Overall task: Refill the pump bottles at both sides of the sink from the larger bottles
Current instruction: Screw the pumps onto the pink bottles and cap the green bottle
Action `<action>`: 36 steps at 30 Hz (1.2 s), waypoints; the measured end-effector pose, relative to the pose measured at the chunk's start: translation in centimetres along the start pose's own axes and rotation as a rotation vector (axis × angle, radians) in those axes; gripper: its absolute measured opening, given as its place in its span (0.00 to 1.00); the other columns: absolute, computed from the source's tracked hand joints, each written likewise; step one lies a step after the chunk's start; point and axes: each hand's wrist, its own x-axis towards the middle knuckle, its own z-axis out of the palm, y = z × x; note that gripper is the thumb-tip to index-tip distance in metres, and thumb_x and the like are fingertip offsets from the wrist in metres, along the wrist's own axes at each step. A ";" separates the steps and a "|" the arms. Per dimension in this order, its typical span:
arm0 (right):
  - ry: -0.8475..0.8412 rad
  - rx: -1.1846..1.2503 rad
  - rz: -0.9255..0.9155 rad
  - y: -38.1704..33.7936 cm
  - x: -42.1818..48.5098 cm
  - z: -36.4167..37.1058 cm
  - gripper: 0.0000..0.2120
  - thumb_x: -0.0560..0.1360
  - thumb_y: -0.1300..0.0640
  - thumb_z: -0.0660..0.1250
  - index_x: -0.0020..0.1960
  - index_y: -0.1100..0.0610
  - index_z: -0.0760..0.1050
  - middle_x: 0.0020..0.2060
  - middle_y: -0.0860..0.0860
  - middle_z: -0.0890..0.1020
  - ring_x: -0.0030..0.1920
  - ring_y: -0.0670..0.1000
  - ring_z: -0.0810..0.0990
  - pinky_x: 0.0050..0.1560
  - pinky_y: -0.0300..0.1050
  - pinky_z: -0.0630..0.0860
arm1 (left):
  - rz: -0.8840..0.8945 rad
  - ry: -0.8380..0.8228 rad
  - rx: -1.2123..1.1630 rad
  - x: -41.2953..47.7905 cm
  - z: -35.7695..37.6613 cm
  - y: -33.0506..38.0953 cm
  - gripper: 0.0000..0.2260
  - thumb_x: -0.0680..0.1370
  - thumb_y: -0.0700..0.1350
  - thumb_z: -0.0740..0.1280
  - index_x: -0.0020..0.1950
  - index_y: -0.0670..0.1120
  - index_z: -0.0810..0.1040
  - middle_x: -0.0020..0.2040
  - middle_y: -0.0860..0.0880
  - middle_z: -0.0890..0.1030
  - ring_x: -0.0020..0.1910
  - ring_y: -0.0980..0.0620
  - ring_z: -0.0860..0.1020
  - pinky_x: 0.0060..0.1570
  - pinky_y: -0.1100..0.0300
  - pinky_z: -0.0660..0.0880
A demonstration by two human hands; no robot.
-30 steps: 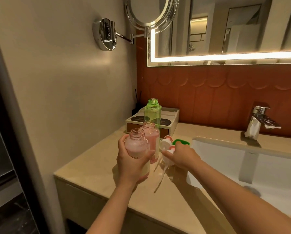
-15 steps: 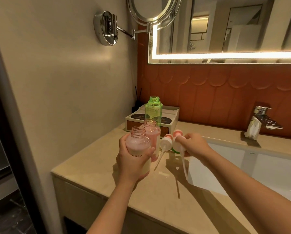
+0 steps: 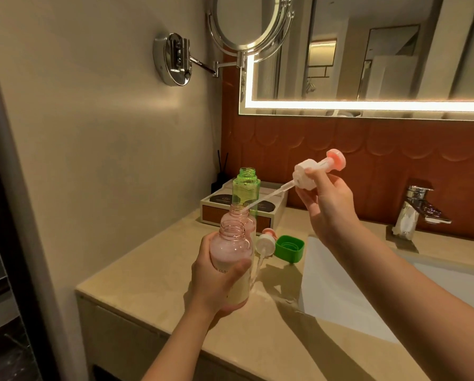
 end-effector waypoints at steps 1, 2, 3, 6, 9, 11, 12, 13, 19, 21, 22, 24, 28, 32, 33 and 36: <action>-0.009 -0.012 -0.023 -0.1 0.0 0.2 0.21 0.73 0.59 0.68 0.63 0.58 0.66 0.46 0.49 0.75 0.47 0.51 0.78 0.55 0.46 0.78 | 0.002 -0.002 -0.011 0.0 0.0 -0.1 0.39 0.55 0.68 0.70 0.63 0.55 0.67 0.57 0.54 0.77 0.56 0.52 0.76 0.54 0.52 0.76; -0.023 -0.037 -0.042 -0.1 -0.1 0.3 0.21 0.73 0.58 0.69 0.63 0.57 0.66 0.47 0.48 0.76 0.50 0.52 0.78 0.56 0.47 0.77 | 0.000 -0.003 -0.019 0.1 0.0 -0.1 0.38 0.55 0.67 0.70 0.62 0.55 0.68 0.57 0.55 0.77 0.56 0.53 0.77 0.53 0.55 0.76; -0.046 -0.077 -0.063 -0.1 -0.1 0.4 0.20 0.73 0.58 0.69 0.62 0.57 0.68 0.46 0.47 0.76 0.51 0.52 0.78 0.57 0.48 0.77 | -0.001 -0.007 -0.027 0.1 0.0 -0.1 0.37 0.55 0.67 0.70 0.61 0.56 0.67 0.56 0.56 0.77 0.55 0.54 0.76 0.51 0.58 0.75; -0.165 -0.218 -0.129 0.2 -0.7 0.6 0.13 0.72 0.58 0.70 0.54 0.53 0.70 0.45 0.45 0.78 0.50 0.50 0.79 0.56 0.46 0.76 | 0.004 -0.013 -0.034 0.1 0.0 0.0 0.37 0.55 0.67 0.69 0.61 0.57 0.67 0.55 0.58 0.76 0.54 0.58 0.76 0.50 0.60 0.75; -0.285 -0.361 -0.213 0.3 -1.3 0.9 0.14 0.72 0.57 0.70 0.54 0.51 0.71 0.47 0.44 0.78 0.49 0.46 0.79 0.42 0.34 0.76 | 0.012 -0.017 -0.033 0.1 0.0 -0.1 0.39 0.56 0.67 0.69 0.63 0.54 0.68 0.56 0.55 0.77 0.55 0.54 0.76 0.53 0.55 0.76; -0.377 -0.454 -0.256 0.3 -1.8 1.2 0.15 0.72 0.57 0.70 0.56 0.52 0.71 0.47 0.44 0.78 0.47 0.43 0.78 0.33 0.27 0.74 | 0.010 -0.010 -0.049 0.1 0.1 -0.1 0.37 0.56 0.66 0.70 0.61 0.56 0.69 0.55 0.57 0.78 0.53 0.57 0.77 0.50 0.59 0.76; -0.425 -0.497 -0.268 0.5 -2.0 1.4 0.17 0.71 0.58 0.71 0.58 0.54 0.72 0.48 0.44 0.78 0.47 0.42 0.78 0.33 0.25 0.73 | 0.011 -0.004 -0.053 0.0 0.1 -0.1 0.35 0.56 0.67 0.70 0.60 0.57 0.69 0.53 0.58 0.78 0.52 0.59 0.77 0.48 0.62 0.75; -0.475 -0.539 -0.273 0.7 -2.1 1.6 0.19 0.71 0.59 0.71 0.60 0.55 0.72 0.48 0.44 0.78 0.48 0.42 0.78 0.35 0.26 0.74 | 0.016 0.003 -0.059 0.0 0.0 0.0 0.34 0.56 0.68 0.71 0.58 0.58 0.69 0.52 0.60 0.78 0.52 0.60 0.77 0.47 0.64 0.75; -0.742 -0.714 -0.247 2.0 -3.0 2.6 0.19 0.69 0.62 0.72 0.55 0.48 0.70 0.48 0.42 0.78 0.48 0.40 0.78 0.41 0.30 0.74 | -0.028 -0.001 -0.128 0.1 0.0 -0.2 0.34 0.58 0.65 0.76 0.61 0.57 0.71 0.56 0.57 0.80 0.58 0.53 0.77 0.54 0.46 0.78; -0.796 -0.765 -0.239 2.4 -3.0 2.8 0.19 0.70 0.63 0.72 0.53 0.47 0.70 0.46 0.40 0.77 0.46 0.39 0.78 0.39 0.29 0.74 | -0.042 0.014 -0.142 0.1 0.1 -0.4 0.35 0.57 0.66 0.76 0.60 0.58 0.71 0.56 0.57 0.80 0.58 0.51 0.77 0.53 0.44 0.78; -0.818 -0.793 -0.239 2.5 -3.1 2.9 0.19 0.69 0.63 0.72 0.54 0.47 0.70 0.45 0.40 0.77 0.45 0.38 0.78 0.39 0.28 0.74 | -0.053 0.024 -0.141 0.1 0.1 -0.4 0.35 0.56 0.67 0.76 0.60 0.59 0.71 0.55 0.57 0.80 0.58 0.50 0.77 0.54 0.43 0.77; -0.840 -0.830 -0.243 2.8 -3.0 3.0 0.19 0.69 0.63 0.72 0.55 0.48 0.71 0.45 0.40 0.77 0.45 0.38 0.78 0.38 0.26 0.74 | -0.078 0.026 -0.159 0.2 0.2 -0.6 0.35 0.56 0.67 0.76 0.59 0.60 0.71 0.55 0.56 0.80 0.58 0.49 0.78 0.54 0.42 0.77; -0.862 -0.882 -0.251 2.5 -2.7 3.3 0.22 0.68 0.62 0.73 0.60 0.53 0.72 0.49 0.45 0.78 0.47 0.41 0.78 0.39 0.28 0.74 | -0.090 0.021 -0.160 0.2 0.2 -0.5 0.37 0.55 0.68 0.76 0.60 0.59 0.70 0.56 0.56 0.80 0.58 0.48 0.78 0.53 0.42 0.77; -0.875 -0.920 -0.248 2.4 -2.4 3.3 0.21 0.69 0.61 0.74 0.59 0.54 0.72 0.49 0.46 0.78 0.46 0.41 0.77 0.37 0.25 0.72 | -0.078 0.020 -0.120 0.1 0.2 -0.5 0.37 0.55 0.69 0.74 0.60 0.60 0.69 0.55 0.58 0.79 0.57 0.51 0.77 0.53 0.43 0.78; -0.874 -0.925 -0.244 2.4 -2.3 3.2 0.21 0.69 0.61 0.73 0.59 0.54 0.72 0.50 0.46 0.77 0.46 0.41 0.77 0.37 0.25 0.72 | -0.078 0.018 -0.113 0.1 0.2 -0.5 0.36 0.55 0.69 0.75 0.60 0.61 0.69 0.55 0.59 0.79 0.57 0.51 0.77 0.52 0.44 0.78; -0.876 -0.949 -0.241 2.0 -2.2 3.3 0.22 0.69 0.59 0.73 0.61 0.54 0.71 0.49 0.45 0.77 0.47 0.41 0.77 0.38 0.26 0.71 | -0.068 0.008 -0.075 0.0 0.1 -0.2 0.33 0.60 0.61 0.77 0.61 0.59 0.68 0.55 0.58 0.79 0.57 0.53 0.77 0.53 0.46 0.78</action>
